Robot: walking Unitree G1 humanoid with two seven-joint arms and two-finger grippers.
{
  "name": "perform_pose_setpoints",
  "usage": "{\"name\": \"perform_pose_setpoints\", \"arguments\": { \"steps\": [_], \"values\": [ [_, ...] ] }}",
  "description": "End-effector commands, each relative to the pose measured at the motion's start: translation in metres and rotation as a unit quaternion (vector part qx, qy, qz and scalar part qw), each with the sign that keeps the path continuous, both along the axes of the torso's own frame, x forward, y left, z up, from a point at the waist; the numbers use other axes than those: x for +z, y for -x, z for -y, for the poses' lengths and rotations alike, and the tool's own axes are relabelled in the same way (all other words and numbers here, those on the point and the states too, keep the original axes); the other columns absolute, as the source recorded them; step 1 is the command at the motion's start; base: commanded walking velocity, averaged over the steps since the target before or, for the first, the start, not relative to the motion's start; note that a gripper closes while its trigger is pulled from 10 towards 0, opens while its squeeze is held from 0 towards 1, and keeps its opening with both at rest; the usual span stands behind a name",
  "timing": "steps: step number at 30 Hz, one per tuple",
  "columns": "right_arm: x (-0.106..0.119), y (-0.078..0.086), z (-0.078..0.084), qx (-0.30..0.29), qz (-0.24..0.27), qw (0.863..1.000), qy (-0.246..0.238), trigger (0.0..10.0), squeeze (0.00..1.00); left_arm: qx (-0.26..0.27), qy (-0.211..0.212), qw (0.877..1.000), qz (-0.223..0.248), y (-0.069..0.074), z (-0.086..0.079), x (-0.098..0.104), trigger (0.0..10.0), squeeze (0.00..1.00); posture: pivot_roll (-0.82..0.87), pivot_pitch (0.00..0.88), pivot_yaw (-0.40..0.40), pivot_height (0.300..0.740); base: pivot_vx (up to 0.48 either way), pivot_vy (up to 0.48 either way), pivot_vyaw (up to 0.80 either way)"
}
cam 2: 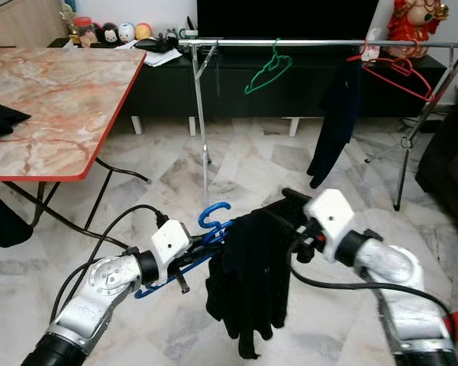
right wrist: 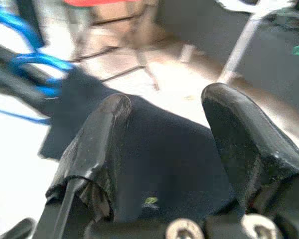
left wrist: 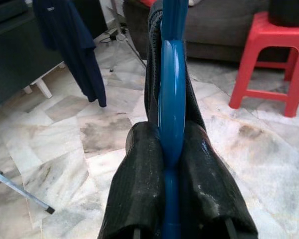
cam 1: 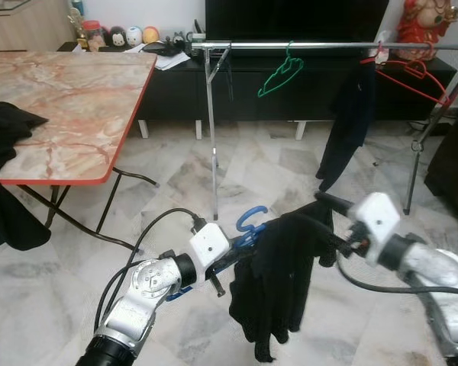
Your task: Hang hanger
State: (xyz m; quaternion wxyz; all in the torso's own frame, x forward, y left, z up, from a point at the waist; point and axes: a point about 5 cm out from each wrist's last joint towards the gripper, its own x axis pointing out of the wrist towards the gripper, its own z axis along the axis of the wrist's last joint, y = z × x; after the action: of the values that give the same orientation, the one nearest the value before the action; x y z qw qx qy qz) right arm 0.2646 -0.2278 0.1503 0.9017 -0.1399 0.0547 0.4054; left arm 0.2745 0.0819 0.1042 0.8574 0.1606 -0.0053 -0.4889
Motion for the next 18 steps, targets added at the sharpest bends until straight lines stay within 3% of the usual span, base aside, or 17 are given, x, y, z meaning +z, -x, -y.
{"name": "perform_pose_setpoints", "arguments": {
  "steps": [1, 3, 7, 11, 15, 18],
  "values": [
    [0.004, 0.000, 0.018, -0.008, -0.009, 1.000, -0.007, 10.0, 0.00, -0.024, 0.002, 0.999, 0.034, 0.001, 0.005, 0.011, 10.0, 0.00, -0.04, 0.000, -0.026, 0.740, 0.000, 0.000, 0.00],
    [0.010, -0.004, 0.032, -0.019, -0.010, 1.000, -0.003, 10.0, 0.00, -0.036, -0.008, 0.999, 0.033, 0.002, 0.003, 0.010, 10.0, 0.00, -0.03, 0.000, -0.026, 0.740, 0.000, 0.000, 0.00],
    [0.014, -0.003, 0.037, 0.014, -0.025, 1.000, 0.003, 10.0, 0.00, -0.057, -0.019, 0.998, 0.029, 0.004, 0.001, 0.009, 10.0, 0.00, -0.03, 0.000, -0.028, 0.740, 0.000, 0.000, 0.00],
    [0.012, -0.010, 0.025, 0.041, -0.017, 0.999, 0.011, 10.0, 0.00, -0.076, -0.019, 0.996, 0.033, 0.006, 0.003, 0.012, 10.0, 0.00, -0.03, 0.000, -0.027, 0.740, 0.000, 0.000, 0.00],
    [0.011, -0.012, 0.004, 0.110, -0.036, 0.993, -0.031, 10.0, 0.00, -0.101, -0.022, 0.994, 0.028, 0.006, 0.006, 0.014, 10.0, 0.00, -0.03, 0.000, -0.026, 0.740, 0.000, 0.000, 0.00],
    [0.007, -0.012, -0.004, 0.143, -0.053, 0.988, -0.034, 10.0, 0.00, -0.119, -0.028, 0.992, 0.024, 0.006, 0.007, 0.014, 10.0, 0.00, -0.03, 0.000, -0.033, 0.740, 0.000, 0.000, 0.00]
  ]
}}
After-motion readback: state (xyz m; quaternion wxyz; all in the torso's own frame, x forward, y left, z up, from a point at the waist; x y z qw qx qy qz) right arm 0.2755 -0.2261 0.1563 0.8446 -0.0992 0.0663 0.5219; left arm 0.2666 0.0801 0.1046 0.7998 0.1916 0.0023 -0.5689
